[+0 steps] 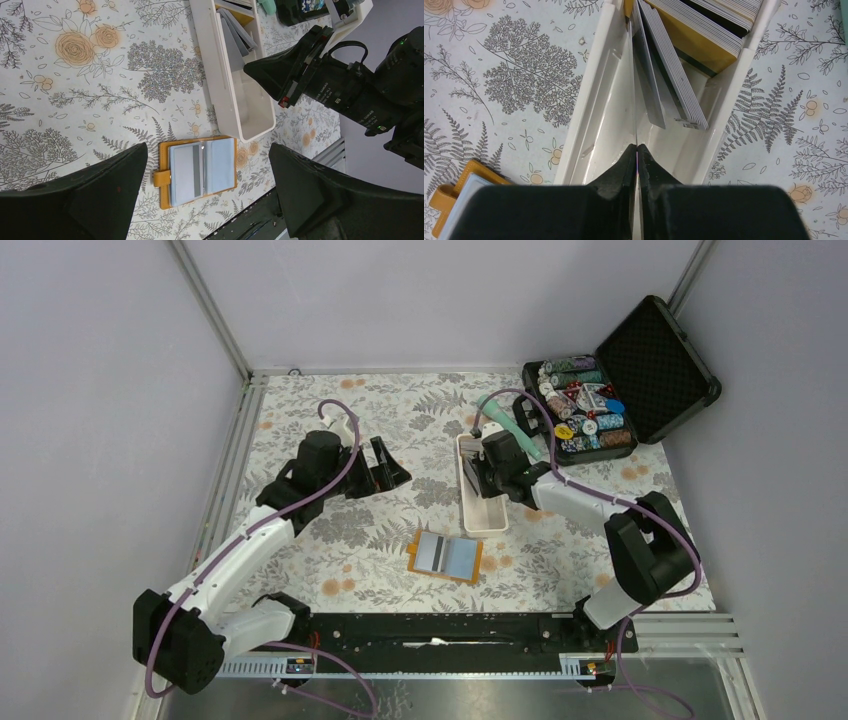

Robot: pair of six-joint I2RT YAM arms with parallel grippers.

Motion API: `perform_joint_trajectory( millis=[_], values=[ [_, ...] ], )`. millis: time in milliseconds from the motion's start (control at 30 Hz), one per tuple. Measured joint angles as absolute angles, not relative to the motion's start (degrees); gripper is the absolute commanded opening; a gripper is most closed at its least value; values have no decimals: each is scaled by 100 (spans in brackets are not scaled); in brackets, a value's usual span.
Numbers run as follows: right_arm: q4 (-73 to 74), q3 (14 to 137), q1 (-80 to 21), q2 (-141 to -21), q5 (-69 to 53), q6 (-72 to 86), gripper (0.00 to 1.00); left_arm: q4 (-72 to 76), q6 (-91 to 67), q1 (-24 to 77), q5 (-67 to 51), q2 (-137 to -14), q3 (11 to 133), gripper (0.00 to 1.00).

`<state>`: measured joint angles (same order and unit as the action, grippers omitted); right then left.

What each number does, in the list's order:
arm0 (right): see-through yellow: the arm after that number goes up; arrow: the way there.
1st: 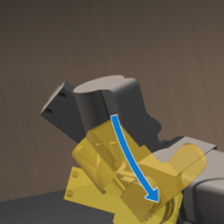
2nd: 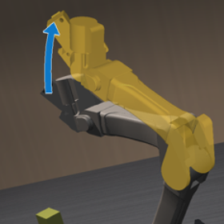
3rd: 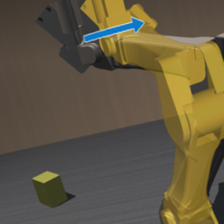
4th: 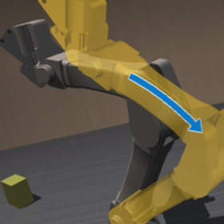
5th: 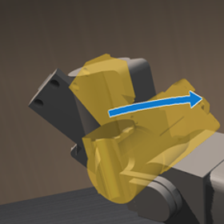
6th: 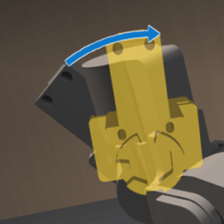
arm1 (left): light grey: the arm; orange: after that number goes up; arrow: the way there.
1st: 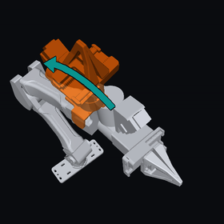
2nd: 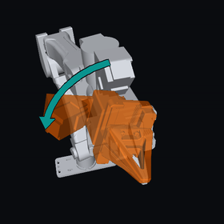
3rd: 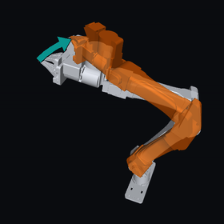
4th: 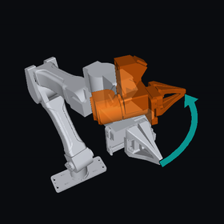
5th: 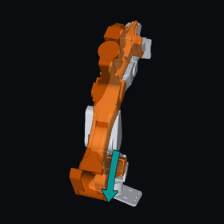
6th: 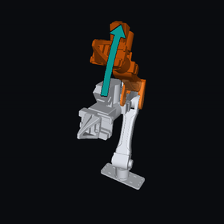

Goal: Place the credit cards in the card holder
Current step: Pick up the credit card from the storage box.

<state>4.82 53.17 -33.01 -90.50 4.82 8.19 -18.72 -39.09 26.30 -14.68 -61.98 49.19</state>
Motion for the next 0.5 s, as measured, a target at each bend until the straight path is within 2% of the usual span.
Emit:
perform_joint_trajectory(
  millis=[267,500],
  values=[
    [447,5363,-3301,-9303,484,832,20,-1833,-3907,2630,-1472,-6200,4897,99],
    [484,5520,-3304,-9502,491,827,23,-1833,-3907,2630,-1474,-6200,4805,99]
  ],
)
